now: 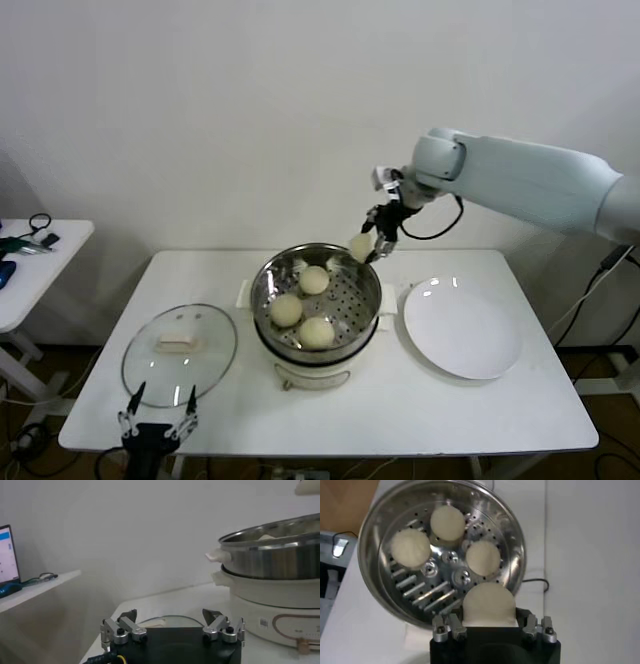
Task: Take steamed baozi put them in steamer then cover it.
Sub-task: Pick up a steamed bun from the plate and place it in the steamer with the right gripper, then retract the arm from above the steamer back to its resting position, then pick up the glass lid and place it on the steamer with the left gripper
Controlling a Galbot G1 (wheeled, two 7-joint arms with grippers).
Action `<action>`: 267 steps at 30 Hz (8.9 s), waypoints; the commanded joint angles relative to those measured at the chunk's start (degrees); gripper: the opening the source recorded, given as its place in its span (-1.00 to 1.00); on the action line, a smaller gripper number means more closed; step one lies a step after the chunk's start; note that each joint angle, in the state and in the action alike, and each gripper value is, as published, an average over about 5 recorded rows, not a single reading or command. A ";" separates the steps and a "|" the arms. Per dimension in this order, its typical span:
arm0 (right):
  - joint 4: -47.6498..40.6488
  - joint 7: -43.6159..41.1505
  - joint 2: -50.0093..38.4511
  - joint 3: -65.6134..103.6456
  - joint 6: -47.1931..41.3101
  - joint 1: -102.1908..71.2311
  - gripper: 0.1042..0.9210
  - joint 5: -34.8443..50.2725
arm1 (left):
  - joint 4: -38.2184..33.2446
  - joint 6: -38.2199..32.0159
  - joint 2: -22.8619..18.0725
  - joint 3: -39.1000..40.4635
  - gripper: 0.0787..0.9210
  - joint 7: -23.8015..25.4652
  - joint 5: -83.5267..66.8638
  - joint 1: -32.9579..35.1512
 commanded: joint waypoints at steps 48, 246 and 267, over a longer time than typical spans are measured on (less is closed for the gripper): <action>0.00 -1.45 4.69 -1.31 1.58 -3.38 0.76 -1.67 | 2.16 0.40 1.44 -0.91 0.77 0.13 -1.15 -2.12; 17.81 38.51 -3.79 111.67 21.28 -107.81 0.76 -29.47 | -9.33 31.93 26.24 11.84 -0.84 -4.27 65.50 -16.49; 14.54 39.37 -1.84 110.22 20.78 -104.29 0.76 -31.81 | -3.01 50.40 27.36 42.43 -0.84 9.04 64.26 -46.79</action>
